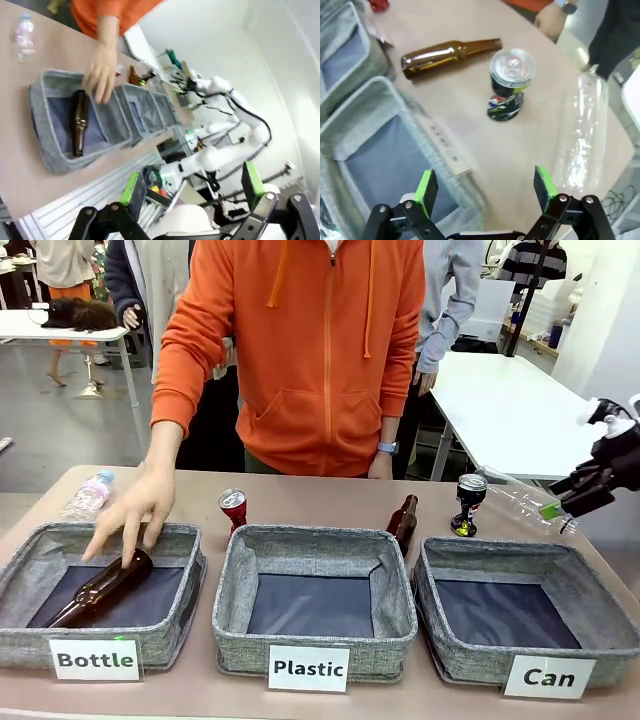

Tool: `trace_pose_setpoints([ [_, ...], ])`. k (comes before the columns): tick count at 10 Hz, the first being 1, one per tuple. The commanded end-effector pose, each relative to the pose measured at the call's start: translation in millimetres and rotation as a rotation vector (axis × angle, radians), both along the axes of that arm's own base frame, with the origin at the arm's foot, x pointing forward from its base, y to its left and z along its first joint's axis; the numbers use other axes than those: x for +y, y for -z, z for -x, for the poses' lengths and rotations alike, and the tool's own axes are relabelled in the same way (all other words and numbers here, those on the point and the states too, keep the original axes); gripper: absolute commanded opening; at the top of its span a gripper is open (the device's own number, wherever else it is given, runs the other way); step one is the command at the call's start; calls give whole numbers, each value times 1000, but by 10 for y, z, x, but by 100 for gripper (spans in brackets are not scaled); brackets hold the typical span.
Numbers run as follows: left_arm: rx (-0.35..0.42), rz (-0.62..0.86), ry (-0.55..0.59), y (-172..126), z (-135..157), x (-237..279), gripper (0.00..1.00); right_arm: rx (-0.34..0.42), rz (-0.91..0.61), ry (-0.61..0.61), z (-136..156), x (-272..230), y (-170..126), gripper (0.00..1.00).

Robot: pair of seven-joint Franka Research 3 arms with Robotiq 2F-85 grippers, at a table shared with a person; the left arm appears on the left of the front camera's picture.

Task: Sort the can waste into the basket.
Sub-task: Pick up the can waste from the table and place it in the right Fabric basket.

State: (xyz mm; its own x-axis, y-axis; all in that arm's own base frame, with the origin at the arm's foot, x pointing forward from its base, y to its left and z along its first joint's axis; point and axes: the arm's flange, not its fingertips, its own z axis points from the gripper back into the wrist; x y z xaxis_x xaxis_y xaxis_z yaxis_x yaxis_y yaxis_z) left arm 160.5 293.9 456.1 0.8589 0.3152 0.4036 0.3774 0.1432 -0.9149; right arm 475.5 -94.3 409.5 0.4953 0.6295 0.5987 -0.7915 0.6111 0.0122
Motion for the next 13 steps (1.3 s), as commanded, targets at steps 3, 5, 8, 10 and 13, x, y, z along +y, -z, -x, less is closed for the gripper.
trace_pose_setpoints([
  [3, -77, 53, 114, 68, 35, 81, 100, 27, -74, -151, -621, 6, 406, 100],
  [5, -57, 56, 176, 90, -110, -257, 100, 16, -88, -197, -734, -13, 598, 100],
  [8, -11, 14, 303, 86, -352, -770, 100, -17, -134, -258, -816, 54, 738, 100],
  [10, 31, 4, 403, 128, -489, -1263, 100, -46, -182, -278, -833, 84, 808, 100],
  [13, 134, -124, 503, 522, -563, -1940, 100, -73, -209, -278, -877, 121, 853, 100],
])
